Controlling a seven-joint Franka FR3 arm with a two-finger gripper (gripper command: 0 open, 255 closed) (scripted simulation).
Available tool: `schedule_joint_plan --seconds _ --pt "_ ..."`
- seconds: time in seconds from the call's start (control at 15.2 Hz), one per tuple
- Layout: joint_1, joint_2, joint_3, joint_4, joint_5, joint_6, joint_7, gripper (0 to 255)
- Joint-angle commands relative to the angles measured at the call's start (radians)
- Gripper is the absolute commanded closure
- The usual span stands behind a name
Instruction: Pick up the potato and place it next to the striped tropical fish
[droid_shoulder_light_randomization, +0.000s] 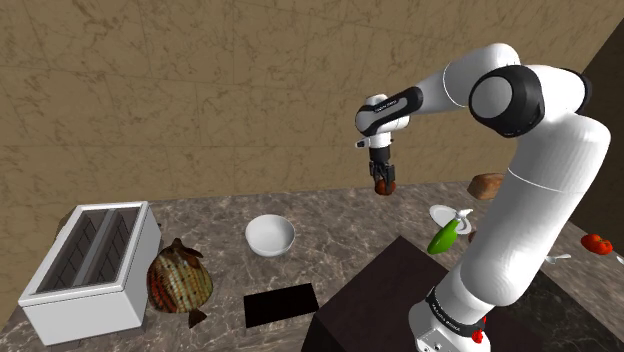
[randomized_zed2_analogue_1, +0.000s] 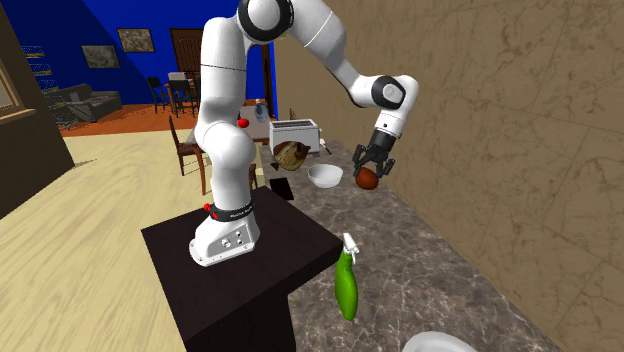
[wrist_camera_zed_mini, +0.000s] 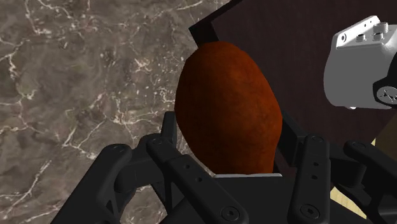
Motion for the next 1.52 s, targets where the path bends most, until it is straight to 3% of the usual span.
schedule_joint_plan --seconds 0.0,0.73,1.45 --pt "0.025 0.002 0.022 0.006 0.020 -0.009 0.038 255" --pt "0.164 0.032 0.146 0.060 0.136 -0.049 0.252 255" --pt "0.284 0.162 0.256 0.253 0.247 -0.104 0.447 255"
